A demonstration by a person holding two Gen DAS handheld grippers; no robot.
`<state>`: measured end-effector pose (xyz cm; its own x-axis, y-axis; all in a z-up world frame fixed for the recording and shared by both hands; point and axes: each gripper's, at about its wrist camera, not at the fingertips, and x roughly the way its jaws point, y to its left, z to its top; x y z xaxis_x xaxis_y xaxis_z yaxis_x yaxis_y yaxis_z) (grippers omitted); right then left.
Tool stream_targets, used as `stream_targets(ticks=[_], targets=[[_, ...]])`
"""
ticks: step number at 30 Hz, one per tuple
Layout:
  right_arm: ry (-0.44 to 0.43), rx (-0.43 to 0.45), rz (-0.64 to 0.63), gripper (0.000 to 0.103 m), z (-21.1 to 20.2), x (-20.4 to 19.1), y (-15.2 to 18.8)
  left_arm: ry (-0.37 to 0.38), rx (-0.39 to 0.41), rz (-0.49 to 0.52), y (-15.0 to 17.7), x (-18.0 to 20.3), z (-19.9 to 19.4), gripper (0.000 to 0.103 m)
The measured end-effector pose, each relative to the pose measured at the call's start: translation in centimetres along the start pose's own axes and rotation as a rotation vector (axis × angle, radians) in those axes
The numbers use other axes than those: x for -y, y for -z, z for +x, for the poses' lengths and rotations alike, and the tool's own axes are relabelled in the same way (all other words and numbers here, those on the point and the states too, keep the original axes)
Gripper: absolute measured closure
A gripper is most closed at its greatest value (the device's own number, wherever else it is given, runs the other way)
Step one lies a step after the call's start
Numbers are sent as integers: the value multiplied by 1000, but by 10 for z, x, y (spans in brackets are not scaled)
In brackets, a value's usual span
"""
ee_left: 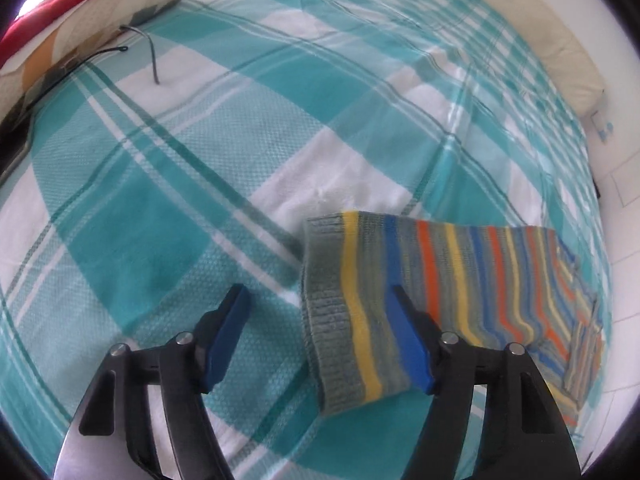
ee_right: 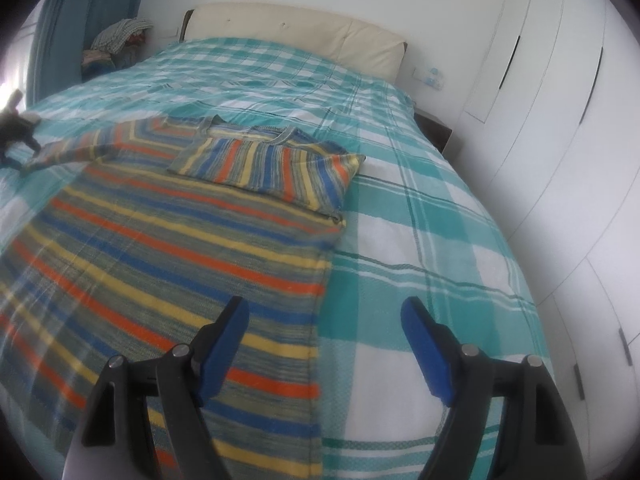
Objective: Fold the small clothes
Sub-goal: 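Grasp the other sleeve cuff with the left tool, fold it across the body, release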
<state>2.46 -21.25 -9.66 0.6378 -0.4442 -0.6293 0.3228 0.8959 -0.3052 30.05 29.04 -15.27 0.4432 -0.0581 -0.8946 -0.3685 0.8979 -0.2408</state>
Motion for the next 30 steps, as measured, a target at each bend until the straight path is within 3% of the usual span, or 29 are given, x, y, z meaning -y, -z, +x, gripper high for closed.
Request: stream_targets(ticks=[1, 2, 3, 7, 14, 19, 22, 23, 24, 26, 27, 30], targets=[[5, 4, -7, 25, -2, -1, 2, -30, 20, 34, 1, 8, 2, 50], [10, 7, -14, 25, -3, -1, 3, -43, 24, 65, 1, 15, 3, 96], [14, 9, -19, 25, -3, -1, 4, -39, 10, 79, 1, 22, 4, 99], [20, 24, -8, 25, -5, 6, 10, -27, 80, 182, -9, 68, -35, 99], [2, 45, 81, 25, -2, 25, 20, 130, 222, 526, -3, 237, -127, 99], [-6, 36, 122, 25, 0, 35, 27, 211, 178, 735, 48, 344, -115, 99], [2, 36, 129, 25, 0, 39, 32, 246, 46, 847, 86, 384, -75, 89], [2, 33, 133, 25, 0, 41, 34, 227, 15, 866, 98, 391, -62, 78], [2, 29, 137, 25, 1, 43, 35, 201, 0, 872, 108, 394, -53, 56], [2, 27, 151, 25, 1, 47, 38, 196, 22, 848, 114, 387, -46, 34], [2, 30, 159, 25, 0, 49, 39, 198, 34, 824, 111, 378, -45, 29], [0, 30, 183, 25, 1, 55, 42, 199, 35, 714, 92, 345, -42, 28]])
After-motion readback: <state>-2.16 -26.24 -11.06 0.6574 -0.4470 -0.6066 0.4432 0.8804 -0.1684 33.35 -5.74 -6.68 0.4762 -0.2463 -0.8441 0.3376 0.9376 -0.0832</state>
